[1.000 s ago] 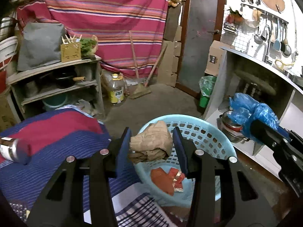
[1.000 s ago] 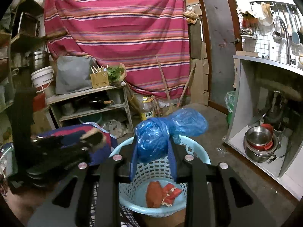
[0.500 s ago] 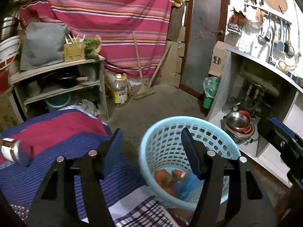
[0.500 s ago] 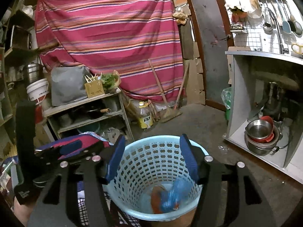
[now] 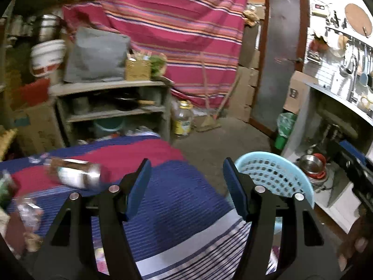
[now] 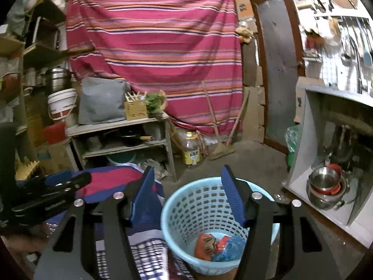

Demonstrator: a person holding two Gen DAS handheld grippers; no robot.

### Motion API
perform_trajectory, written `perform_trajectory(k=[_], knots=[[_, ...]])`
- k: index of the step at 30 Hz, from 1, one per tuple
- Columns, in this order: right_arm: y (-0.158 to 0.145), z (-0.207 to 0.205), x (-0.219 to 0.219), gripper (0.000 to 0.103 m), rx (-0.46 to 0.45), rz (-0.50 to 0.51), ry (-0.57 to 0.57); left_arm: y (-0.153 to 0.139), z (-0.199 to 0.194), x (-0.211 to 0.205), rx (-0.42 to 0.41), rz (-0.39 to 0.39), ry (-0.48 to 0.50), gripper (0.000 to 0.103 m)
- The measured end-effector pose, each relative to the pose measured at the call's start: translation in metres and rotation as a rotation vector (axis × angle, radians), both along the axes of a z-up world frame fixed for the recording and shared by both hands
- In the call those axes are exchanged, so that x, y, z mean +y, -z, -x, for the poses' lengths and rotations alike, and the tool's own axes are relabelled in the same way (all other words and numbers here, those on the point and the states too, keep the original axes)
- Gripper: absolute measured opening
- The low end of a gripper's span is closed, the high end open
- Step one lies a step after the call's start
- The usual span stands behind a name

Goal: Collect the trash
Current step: 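Grasp the black rubber cup with the right tool while the left tool grasps the brown scouring pad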

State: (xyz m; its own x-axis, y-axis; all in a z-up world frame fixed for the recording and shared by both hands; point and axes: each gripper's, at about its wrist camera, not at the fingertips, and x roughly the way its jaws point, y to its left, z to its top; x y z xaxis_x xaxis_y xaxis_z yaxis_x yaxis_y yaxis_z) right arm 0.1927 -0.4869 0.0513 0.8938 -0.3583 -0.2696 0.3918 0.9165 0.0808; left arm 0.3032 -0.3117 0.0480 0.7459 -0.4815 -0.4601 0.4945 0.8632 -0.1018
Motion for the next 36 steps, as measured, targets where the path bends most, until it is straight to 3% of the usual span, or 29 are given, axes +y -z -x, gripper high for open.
perform_trajectory(k=[6,9,13,16,18,22,24,28,31,36], knots=[[-0.01,-0.013,0.061,0.062,-0.012,0.0,-0.108,-0.027,0.03,0.11,-0.048,-0.032,-0.156,0.063],[-0.008,-0.028,0.116,0.066,0.002,0.001,-0.243,-0.032,0.048,0.176,-0.064,-0.045,-0.263,0.065],[0.003,-0.041,0.192,0.066,0.048,0.046,-0.43,-0.02,0.064,0.265,-0.037,-0.042,-0.413,0.071],[0.015,-0.043,0.228,0.069,0.092,0.075,-0.483,0.008,0.072,0.306,-0.024,-0.042,-0.496,0.074],[0.021,-0.047,0.243,0.069,0.124,0.064,-0.527,0.026,0.065,0.324,0.073,-0.07,-0.509,0.073],[0.034,-0.058,0.266,0.07,0.179,0.088,-0.578,0.024,0.06,0.34,0.062,-0.05,-0.499,0.074],[0.044,-0.067,0.273,0.077,0.222,0.059,-0.612,0.025,0.06,0.342,0.064,-0.059,-0.511,0.074],[0.069,-0.08,0.29,0.079,0.324,0.072,-0.632,0.028,0.053,0.347,0.116,-0.006,-0.512,0.076],[0.089,-0.091,0.297,0.079,0.419,0.029,-0.688,0.034,0.054,0.345,0.126,-0.031,-0.526,0.076],[0.111,-0.103,0.309,0.079,0.494,0.019,-0.738,0.041,0.053,0.349,0.149,-0.048,-0.543,0.076]])
